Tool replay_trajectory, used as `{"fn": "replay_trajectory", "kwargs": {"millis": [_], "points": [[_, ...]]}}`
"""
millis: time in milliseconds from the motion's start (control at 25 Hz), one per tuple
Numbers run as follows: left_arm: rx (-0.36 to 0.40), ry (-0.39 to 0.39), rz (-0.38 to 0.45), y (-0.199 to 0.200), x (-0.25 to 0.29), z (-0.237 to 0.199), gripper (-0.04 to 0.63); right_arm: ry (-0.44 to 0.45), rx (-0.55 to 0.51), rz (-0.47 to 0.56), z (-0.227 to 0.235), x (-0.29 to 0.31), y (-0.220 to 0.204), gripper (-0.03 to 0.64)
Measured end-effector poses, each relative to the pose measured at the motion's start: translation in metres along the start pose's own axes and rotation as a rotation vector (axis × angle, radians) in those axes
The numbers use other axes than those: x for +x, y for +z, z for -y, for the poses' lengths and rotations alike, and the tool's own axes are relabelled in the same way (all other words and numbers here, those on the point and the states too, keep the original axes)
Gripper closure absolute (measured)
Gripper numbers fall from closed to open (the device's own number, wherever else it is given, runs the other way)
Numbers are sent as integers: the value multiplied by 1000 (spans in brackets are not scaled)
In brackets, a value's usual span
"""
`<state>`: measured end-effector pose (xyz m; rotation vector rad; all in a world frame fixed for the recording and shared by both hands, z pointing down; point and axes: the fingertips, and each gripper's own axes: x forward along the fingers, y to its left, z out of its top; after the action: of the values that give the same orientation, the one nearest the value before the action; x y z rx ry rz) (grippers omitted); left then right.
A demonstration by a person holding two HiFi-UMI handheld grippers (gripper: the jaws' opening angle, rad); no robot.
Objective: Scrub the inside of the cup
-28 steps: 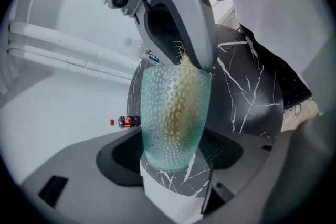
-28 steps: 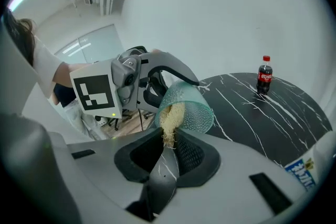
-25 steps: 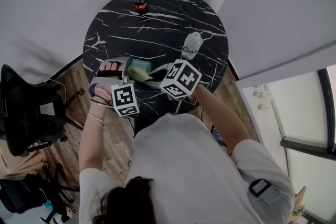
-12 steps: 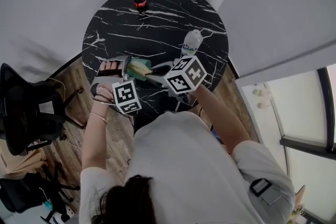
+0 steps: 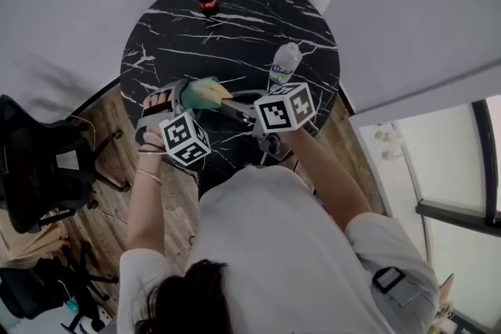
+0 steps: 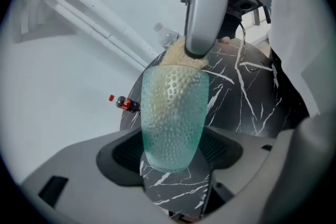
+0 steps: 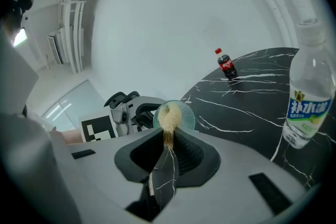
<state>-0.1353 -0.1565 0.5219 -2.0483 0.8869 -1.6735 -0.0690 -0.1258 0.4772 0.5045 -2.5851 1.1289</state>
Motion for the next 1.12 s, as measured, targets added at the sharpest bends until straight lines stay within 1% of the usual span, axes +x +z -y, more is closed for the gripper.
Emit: {"fn": "replay_trajectory", "kwargs": {"millis": [160, 280, 440, 560, 640, 720, 800, 880, 960, 1040, 1120], "points": [[-134, -2, 39, -1, -1, -3, 265, -28, 7, 36, 4, -4, 5, 543], [-235, 1, 52, -7, 1, -7, 265, -69, -32, 76, 6, -9, 14, 543], [-387, -27, 88, -15, 3, -1, 265, -96, -23, 148, 10, -18, 28, 543], [-472, -50, 128, -14, 3, 9, 265, -130, -13, 168, 18, -25, 31, 543], [-547, -63, 157, -13, 4, 13, 265, -151, -1, 177, 23, -28, 29, 543], [-637, -74, 200, -11, 5, 16, 265, -165, 17, 184, 27, -29, 25, 543], [-728, -87, 264, -7, 4, 17, 265, -179, 31, 181, 31, -29, 20, 543], [-819, -107, 332, -2, 4, 17, 265, -205, 33, 173, 35, -29, 14, 543], [-895, -123, 376, 1, 5, 17, 265, -234, 28, 166, 40, -30, 11, 543], [-938, -135, 405, 3, 7, 16, 265, -248, 38, 161, 43, -30, 6, 543], [-957, -156, 443, 9, 6, 17, 265, -266, 58, 153, 49, -29, 1, 543]]}}
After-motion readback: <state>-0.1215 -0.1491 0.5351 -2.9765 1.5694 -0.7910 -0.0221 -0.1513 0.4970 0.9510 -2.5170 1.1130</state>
